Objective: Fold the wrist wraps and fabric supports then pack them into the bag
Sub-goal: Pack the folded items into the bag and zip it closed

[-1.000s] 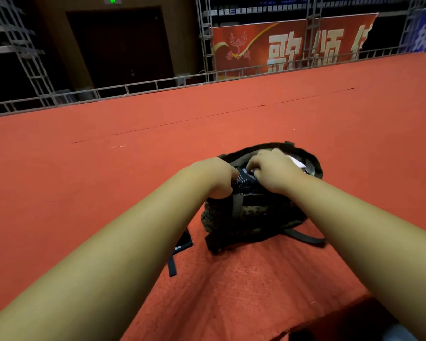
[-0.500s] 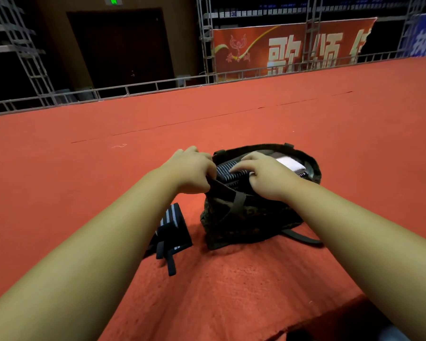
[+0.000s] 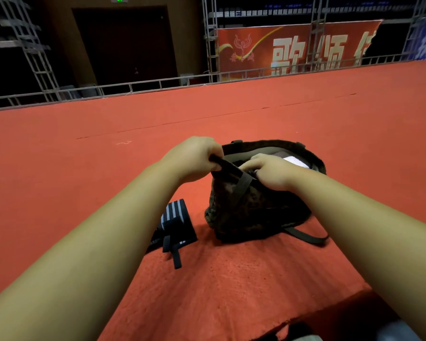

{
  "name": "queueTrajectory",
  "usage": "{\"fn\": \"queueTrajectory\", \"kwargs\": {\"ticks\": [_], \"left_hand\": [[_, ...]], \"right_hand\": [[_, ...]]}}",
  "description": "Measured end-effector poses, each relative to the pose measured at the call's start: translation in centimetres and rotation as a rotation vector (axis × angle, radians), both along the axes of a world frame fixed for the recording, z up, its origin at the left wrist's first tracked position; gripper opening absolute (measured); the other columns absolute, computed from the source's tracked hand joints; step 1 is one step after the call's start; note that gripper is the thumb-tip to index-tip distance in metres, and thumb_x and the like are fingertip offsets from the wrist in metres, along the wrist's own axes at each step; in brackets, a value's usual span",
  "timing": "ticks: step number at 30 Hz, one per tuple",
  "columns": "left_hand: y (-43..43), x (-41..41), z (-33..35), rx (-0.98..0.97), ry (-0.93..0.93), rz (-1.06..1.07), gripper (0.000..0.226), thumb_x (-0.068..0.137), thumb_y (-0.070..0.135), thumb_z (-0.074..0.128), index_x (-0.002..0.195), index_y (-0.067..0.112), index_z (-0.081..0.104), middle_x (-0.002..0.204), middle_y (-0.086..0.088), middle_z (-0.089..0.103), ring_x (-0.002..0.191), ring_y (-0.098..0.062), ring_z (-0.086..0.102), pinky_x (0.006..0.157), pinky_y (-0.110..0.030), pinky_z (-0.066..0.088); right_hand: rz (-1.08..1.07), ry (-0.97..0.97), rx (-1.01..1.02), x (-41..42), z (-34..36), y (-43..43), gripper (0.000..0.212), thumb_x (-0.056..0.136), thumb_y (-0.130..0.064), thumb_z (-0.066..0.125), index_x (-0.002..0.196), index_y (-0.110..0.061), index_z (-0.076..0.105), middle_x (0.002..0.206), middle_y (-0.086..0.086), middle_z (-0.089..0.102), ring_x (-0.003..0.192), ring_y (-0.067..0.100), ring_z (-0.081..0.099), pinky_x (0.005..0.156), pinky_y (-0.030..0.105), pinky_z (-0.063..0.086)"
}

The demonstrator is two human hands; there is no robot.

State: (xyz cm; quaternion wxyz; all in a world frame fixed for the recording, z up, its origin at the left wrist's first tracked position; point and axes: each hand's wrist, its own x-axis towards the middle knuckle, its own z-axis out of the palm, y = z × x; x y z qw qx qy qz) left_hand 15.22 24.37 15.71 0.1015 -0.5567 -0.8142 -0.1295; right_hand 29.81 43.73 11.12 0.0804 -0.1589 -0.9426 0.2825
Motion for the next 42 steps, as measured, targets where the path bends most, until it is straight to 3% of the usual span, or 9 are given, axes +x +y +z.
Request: {"fn": "queueTrajectory", "kwargs": {"ticks": [3, 5, 11, 15, 18, 24, 30, 38, 42], "left_hand": [[-1.0, 0.0, -0.3, 0.063, -0.083, -0.016, 0.025, 0.094, 0.012, 0.073, 0.112, 0.028, 0.077, 0.111, 0.009, 0.067, 0.104, -0.018, 0.064, 0.092, -0.042, 0.056], [-1.6, 0.4, -0.3, 0.156, -0.212, -0.021, 0.038, 0.095, 0.004, 0.066, 0.122, 0.029, 0.074, 0.124, 0.009, 0.065, 0.105, -0.015, 0.066, 0.09, -0.032, 0.055], [-4.4, -0.5, -1.8, 0.101, -0.254, 0.221, 0.054, 0.095, -0.001, 0.048, 0.147, 0.014, 0.052, 0.145, -0.008, 0.056, 0.128, -0.025, 0.058, 0.111, -0.039, 0.046], [-8.3, -2.8, -4.9, 0.001, -0.395, 0.464, 0.054, 0.094, -0.004, 0.043, 0.146, 0.008, 0.053, 0.143, -0.012, 0.063, 0.133, -0.03, 0.057, 0.11, -0.037, 0.045], [-11.3, -5.0, -7.9, -0.064, -0.425, 0.598, 0.05, 0.097, 0.001, 0.048, 0.146, 0.005, 0.054, 0.146, -0.017, 0.062, 0.135, -0.033, 0.057, 0.109, -0.035, 0.046], [-14.8, -6.9, -13.5, -0.192, -0.464, 0.696, 0.049, 0.1, 0.03, 0.068, 0.138, 0.002, 0.058, 0.141, -0.022, 0.063, 0.129, -0.037, 0.061, 0.104, -0.039, 0.05], [-16.0, -7.7, -16.6, -0.272, -0.601, 0.649, 0.072, 0.065, 0.058, 0.093, 0.116, 0.019, 0.06, 0.113, -0.004, 0.069, 0.106, -0.027, 0.067, 0.096, -0.039, 0.055], [-17.0, -9.1, -17.2, -0.08, -0.807, 0.546, 0.03, 0.096, 0.042, 0.077, 0.115, 0.018, 0.075, 0.108, -0.001, 0.079, 0.104, -0.024, 0.075, 0.099, -0.043, 0.059], [-17.4, -8.7, -16.8, -0.023, -0.853, 0.576, 0.017, 0.093, 0.026, 0.082, 0.102, 0.012, 0.078, 0.097, -0.008, 0.081, 0.094, -0.03, 0.078, 0.084, -0.043, 0.063]], "right_hand": [[-0.104, 0.126, -0.083, 0.8, 0.5, -0.7, 0.068, 0.088, 0.002, 0.036, 0.105, -0.047, 0.08, 0.111, -0.02, 0.069, 0.083, -0.001, 0.061, 0.059, 0.014, 0.044], [-0.176, 0.219, -0.12, 1.0, 0.7, -1.5, 0.058, 0.092, -0.001, 0.04, 0.108, -0.04, 0.08, 0.108, -0.014, 0.069, 0.072, -0.001, 0.055, 0.053, 0.015, 0.038], [-0.191, 0.523, -0.063, -0.2, 1.8, -5.8, 0.031, 0.097, -0.009, 0.05, 0.11, -0.025, 0.074, 0.119, -0.004, 0.065, 0.11, 0.013, 0.06, 0.089, 0.025, 0.043], [-0.048, 0.623, -0.036, -1.4, 1.5, -11.0, 0.021, 0.096, -0.013, 0.055, 0.098, -0.026, 0.071, 0.103, -0.008, 0.067, 0.097, 0.009, 0.06, 0.083, 0.024, 0.042], [-0.01, 0.424, -0.143, -3.2, -0.4, -14.2, 0.015, 0.099, -0.022, 0.058, 0.099, -0.027, 0.072, 0.088, -0.012, 0.067, 0.083, 0.007, 0.061, 0.073, 0.026, 0.044], [-0.144, 0.031, -0.176, -7.2, -5.8, -17.3, 0.05, 0.107, -0.049, 0.055, 0.116, -0.002, 0.064, 0.119, 0.017, 0.071, 0.113, 0.036, 0.065, 0.082, 0.036, 0.046], [-0.242, -0.141, -0.234, -9.9, -9.3, -18.0, 0.066, 0.109, -0.056, 0.048, 0.14, 0.002, 0.059, 0.14, 0.023, 0.064, 0.128, 0.041, 0.061, 0.085, 0.035, 0.043], [-0.21, -0.188, -0.209, -10.4, -10.4, -18.2, 0.042, 0.106, -0.038, 0.062, 0.13, -0.003, 0.063, 0.126, 0.016, 0.069, 0.116, 0.036, 0.066, 0.084, 0.036, 0.048], [-0.209, -0.189, -0.31, -9.8, -10.1, -18.1, 0.022, 0.101, -0.028, 0.07, 0.109, -0.009, 0.061, 0.105, 0.009, 0.063, 0.101, 0.03, 0.064, 0.078, 0.033, 0.046]]}}
